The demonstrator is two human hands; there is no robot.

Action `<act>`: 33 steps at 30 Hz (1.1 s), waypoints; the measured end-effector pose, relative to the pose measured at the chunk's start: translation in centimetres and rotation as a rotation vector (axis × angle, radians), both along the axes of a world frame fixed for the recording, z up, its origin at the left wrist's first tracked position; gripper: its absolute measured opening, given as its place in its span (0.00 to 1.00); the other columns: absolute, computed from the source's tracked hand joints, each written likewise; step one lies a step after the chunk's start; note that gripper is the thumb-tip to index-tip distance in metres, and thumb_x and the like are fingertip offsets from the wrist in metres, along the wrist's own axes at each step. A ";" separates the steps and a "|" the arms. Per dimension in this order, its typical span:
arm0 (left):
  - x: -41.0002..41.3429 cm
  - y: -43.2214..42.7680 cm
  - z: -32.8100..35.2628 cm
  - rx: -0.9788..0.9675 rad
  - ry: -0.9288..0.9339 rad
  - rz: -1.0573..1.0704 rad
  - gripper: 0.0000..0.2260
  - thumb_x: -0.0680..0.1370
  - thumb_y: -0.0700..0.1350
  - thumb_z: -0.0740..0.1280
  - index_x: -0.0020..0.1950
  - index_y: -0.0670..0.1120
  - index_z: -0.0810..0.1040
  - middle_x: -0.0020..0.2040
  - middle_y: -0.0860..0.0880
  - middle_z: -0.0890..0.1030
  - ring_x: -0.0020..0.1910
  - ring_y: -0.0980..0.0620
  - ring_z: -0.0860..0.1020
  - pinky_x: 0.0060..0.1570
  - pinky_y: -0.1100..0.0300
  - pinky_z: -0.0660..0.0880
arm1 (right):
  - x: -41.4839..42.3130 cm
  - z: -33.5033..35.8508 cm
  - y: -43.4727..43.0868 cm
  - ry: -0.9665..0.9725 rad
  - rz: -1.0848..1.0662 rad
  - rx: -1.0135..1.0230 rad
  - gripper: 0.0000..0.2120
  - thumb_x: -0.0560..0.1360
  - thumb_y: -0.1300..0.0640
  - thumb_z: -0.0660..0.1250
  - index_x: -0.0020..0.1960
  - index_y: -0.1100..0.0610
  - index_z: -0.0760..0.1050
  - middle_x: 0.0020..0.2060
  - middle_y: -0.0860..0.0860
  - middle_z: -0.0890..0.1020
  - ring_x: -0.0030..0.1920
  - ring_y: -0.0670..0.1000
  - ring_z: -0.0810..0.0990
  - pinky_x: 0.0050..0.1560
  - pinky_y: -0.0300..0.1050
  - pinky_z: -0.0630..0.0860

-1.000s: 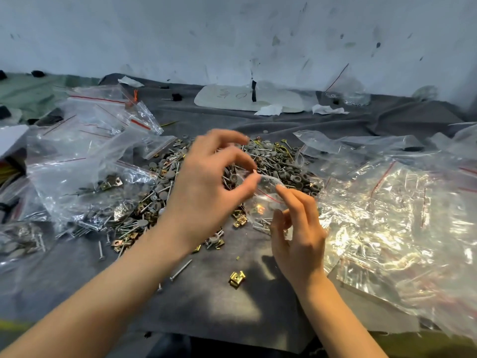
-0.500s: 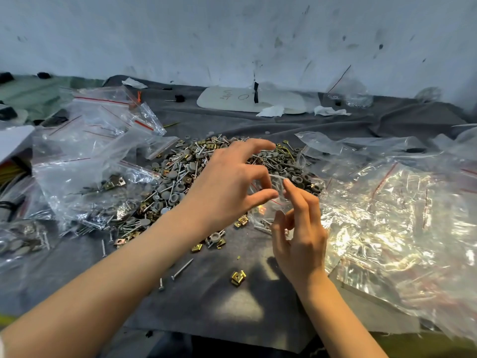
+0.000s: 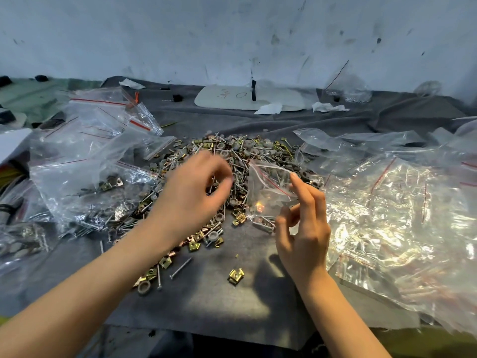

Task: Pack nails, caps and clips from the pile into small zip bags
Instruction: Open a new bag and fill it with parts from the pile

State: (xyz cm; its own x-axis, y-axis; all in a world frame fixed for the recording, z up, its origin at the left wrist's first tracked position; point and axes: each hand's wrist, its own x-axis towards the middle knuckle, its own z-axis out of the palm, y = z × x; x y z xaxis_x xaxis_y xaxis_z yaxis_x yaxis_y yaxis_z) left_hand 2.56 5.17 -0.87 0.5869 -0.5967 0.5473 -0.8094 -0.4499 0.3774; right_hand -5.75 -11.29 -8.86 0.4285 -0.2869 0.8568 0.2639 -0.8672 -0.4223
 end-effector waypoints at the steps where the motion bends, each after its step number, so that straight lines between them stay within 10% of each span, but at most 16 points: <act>1: -0.2 0.5 -1.1 0.234 0.060 -0.017 0.07 0.78 0.48 0.64 0.54 0.50 0.77 0.51 0.53 0.77 0.51 0.57 0.74 0.57 0.56 0.73 | 0.0 0.0 0.0 -0.002 -0.003 0.003 0.20 0.74 0.66 0.60 0.67 0.62 0.67 0.54 0.51 0.70 0.32 0.39 0.67 0.38 0.26 0.70; 4: -0.8 1.7 -3.9 0.713 0.154 -0.028 0.15 0.79 0.53 0.65 0.65 0.54 0.73 0.62 0.56 0.73 0.62 0.56 0.70 0.65 0.55 0.68 | 0.0 0.0 0.1 -0.003 0.007 0.002 0.21 0.74 0.66 0.60 0.66 0.64 0.68 0.54 0.52 0.70 0.33 0.40 0.67 0.37 0.26 0.70; 11: -0.4 2.1 -4.2 0.752 0.014 0.013 0.10 0.79 0.54 0.65 0.59 0.56 0.75 0.57 0.58 0.74 0.59 0.55 0.71 0.58 0.57 0.67 | -0.2 0.2 0.2 0.014 0.013 -0.008 0.20 0.73 0.68 0.60 0.65 0.67 0.70 0.54 0.53 0.71 0.33 0.40 0.67 0.38 0.24 0.69; 20: -0.8 1.0 -2.4 0.068 0.286 -0.014 0.07 0.74 0.40 0.71 0.49 0.50 0.80 0.39 0.57 0.81 0.40 0.59 0.79 0.45 0.66 0.73 | -0.1 0.1 0.2 0.020 0.008 -0.018 0.19 0.75 0.67 0.60 0.65 0.68 0.71 0.53 0.55 0.73 0.32 0.39 0.67 0.37 0.26 0.69; 24: -1.4 -0.2 -0.1 -0.258 0.110 -0.026 0.05 0.75 0.40 0.69 0.51 0.45 0.79 0.45 0.54 0.80 0.44 0.60 0.77 0.47 0.73 0.70 | 0.0 0.1 0.3 -0.014 0.011 -0.040 0.17 0.77 0.65 0.58 0.66 0.64 0.69 0.55 0.53 0.72 0.33 0.41 0.69 0.35 0.31 0.71; 33: -1.2 -3.2 1.1 0.039 0.033 -0.113 0.07 0.75 0.47 0.72 0.47 0.45 0.83 0.68 0.49 0.74 0.69 0.50 0.70 0.68 0.42 0.65 | -0.1 0.0 0.3 -0.034 0.000 -0.038 0.20 0.76 0.68 0.59 0.67 0.62 0.67 0.56 0.53 0.72 0.39 0.38 0.69 0.44 0.22 0.67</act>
State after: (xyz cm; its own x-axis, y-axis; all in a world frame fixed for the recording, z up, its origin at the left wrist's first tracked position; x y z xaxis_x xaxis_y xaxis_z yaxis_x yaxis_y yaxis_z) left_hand 1.39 2.02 0.19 0.5321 -0.6805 0.5038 -0.8431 -0.3714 0.3889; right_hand -5.80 -11.02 -8.90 0.3991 -0.2543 0.8809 0.2772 -0.8823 -0.3803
